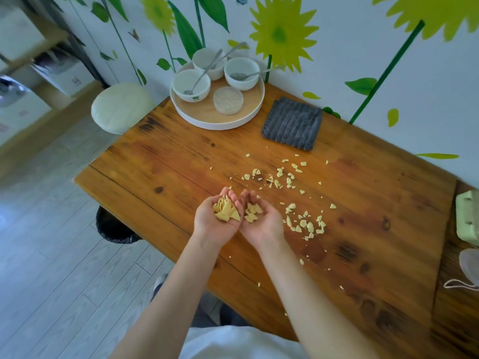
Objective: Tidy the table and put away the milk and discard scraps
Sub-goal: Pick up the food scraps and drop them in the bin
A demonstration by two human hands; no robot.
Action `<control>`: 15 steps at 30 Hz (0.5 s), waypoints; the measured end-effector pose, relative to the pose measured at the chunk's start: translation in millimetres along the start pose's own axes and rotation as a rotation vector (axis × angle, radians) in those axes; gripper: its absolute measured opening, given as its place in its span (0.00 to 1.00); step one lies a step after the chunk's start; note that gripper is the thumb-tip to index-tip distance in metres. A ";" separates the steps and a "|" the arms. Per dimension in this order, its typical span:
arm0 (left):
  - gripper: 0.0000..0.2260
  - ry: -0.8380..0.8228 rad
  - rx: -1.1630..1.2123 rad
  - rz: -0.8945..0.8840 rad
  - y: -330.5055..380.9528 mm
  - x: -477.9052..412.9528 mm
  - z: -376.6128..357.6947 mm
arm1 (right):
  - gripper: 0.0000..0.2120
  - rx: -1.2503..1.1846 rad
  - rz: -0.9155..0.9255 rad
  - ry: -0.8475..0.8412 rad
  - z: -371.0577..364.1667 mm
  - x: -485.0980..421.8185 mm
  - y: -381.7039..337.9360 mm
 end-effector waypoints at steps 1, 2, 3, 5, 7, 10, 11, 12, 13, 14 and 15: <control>0.12 0.002 0.015 -0.021 3.9 2.1 1.9 | 0.17 -0.001 0.006 0.005 -2.4 1.0 6.8; 0.12 0.003 0.025 -0.052 12.6 6.2 5.5 | 0.17 0.008 0.016 0.014 -6.2 1.0 17.3; 0.13 0.007 0.034 -0.081 19.6 10.2 8.3 | 0.17 0.026 0.035 0.019 -8.9 0.9 25.9; 0.14 0.026 0.045 -0.147 38.4 19.6 14.5 | 0.17 0.078 0.062 0.012 -17.9 -1.1 49.4; 0.15 0.036 0.073 -0.229 65.0 30.5 25.0 | 0.18 0.144 0.065 0.008 -28.3 -5.0 84.3; 0.15 0.056 0.082 -0.367 112.0 48.5 45.1 | 0.19 0.233 0.041 -0.006 -46.7 -11.2 144.2; 0.16 0.063 0.076 -0.410 125.7 54.6 51.3 | 0.20 0.263 0.034 -0.011 -52.7 -12.2 162.6; 0.15 0.083 0.059 -0.452 137.3 60.4 56.6 | 0.21 0.289 0.029 -0.017 -56.9 -13.8 177.9; 0.15 0.100 0.040 -0.493 154.2 67.6 65.0 | 0.22 0.320 0.017 -0.021 -63.0 -13.5 200.2; 0.15 0.126 0.016 -0.529 175.9 73.2 74.9 | 0.25 0.339 0.005 -0.035 -71.0 -14.1 226.0; 0.14 0.143 -0.001 -0.551 184.7 75.6 79.3 | 0.26 0.348 -0.001 -0.037 -72.6 -14.8 237.2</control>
Point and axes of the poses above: each hand's wrist, its own x-axis away from the middle knuckle, its own z-axis out of the back of the hand, y = z × x, the point moved 3 cm from there along -x, towards the middle knuckle, and after that the axes turned 7 degrees about z, right-handed, at the moved point
